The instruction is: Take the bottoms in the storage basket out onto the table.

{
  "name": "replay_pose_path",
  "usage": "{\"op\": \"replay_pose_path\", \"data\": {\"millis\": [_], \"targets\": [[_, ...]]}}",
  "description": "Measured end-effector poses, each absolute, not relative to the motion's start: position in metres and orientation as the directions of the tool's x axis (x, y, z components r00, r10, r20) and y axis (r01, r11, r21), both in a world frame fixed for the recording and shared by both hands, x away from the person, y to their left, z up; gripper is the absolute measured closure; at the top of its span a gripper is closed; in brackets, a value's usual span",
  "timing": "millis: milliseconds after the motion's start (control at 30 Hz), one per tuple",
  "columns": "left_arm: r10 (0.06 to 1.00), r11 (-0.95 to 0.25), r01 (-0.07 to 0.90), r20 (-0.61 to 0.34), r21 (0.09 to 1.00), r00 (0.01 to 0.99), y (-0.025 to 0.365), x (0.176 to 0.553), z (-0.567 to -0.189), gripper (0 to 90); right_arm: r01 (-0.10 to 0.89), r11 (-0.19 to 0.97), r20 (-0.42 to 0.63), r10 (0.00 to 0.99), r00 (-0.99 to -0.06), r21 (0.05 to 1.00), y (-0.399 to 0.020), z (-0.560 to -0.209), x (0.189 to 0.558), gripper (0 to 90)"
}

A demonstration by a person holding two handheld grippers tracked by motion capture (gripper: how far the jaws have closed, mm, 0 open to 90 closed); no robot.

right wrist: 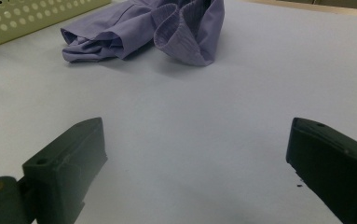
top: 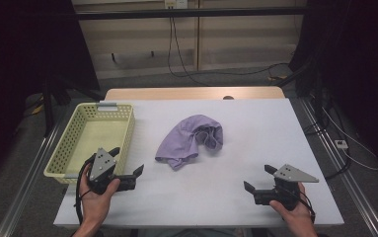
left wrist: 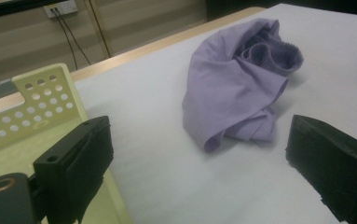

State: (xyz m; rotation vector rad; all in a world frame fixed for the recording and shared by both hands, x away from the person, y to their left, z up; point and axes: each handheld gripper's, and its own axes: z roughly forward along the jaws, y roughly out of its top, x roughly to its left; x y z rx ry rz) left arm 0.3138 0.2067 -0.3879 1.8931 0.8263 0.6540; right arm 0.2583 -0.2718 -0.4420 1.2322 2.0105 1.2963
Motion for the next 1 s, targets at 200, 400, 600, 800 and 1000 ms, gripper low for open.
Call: {"op": "replay_pose_path", "data": {"millis": [200,400,600,800,1000], "targets": [[0.784,-0.316,0.285,0.080,0.905,0.615,0.213,0.309,-0.388,5.7,0.440,0.155,0.098,0.860,-0.500,0.884,-0.271,-0.442,0.258,5.1],[0.790,-0.323,0.286,0.091,0.902,0.606,0.219,0.301,-0.393,5.0,0.439,0.153,0.098,0.862,-0.498,0.885,-0.271,-0.441,0.258,5.1],[0.788,-0.329,0.294,0.089,0.897,0.609,0.221,0.291,-0.405,4.5,0.435,0.146,0.101,0.863,-0.496,0.888,-0.271,-0.441,0.257,5.0],[0.790,-0.309,0.281,0.081,0.908,0.608,0.229,0.288,-0.407,4.3,0.433,0.147,0.099,0.862,-0.496,0.889,-0.272,-0.441,0.256,5.0],[0.808,-0.268,0.297,0.046,0.917,0.587,0.243,0.289,-0.407,4.8,0.429,0.151,0.096,0.859,-0.503,0.891,-0.272,-0.440,0.255,4.9]]}}
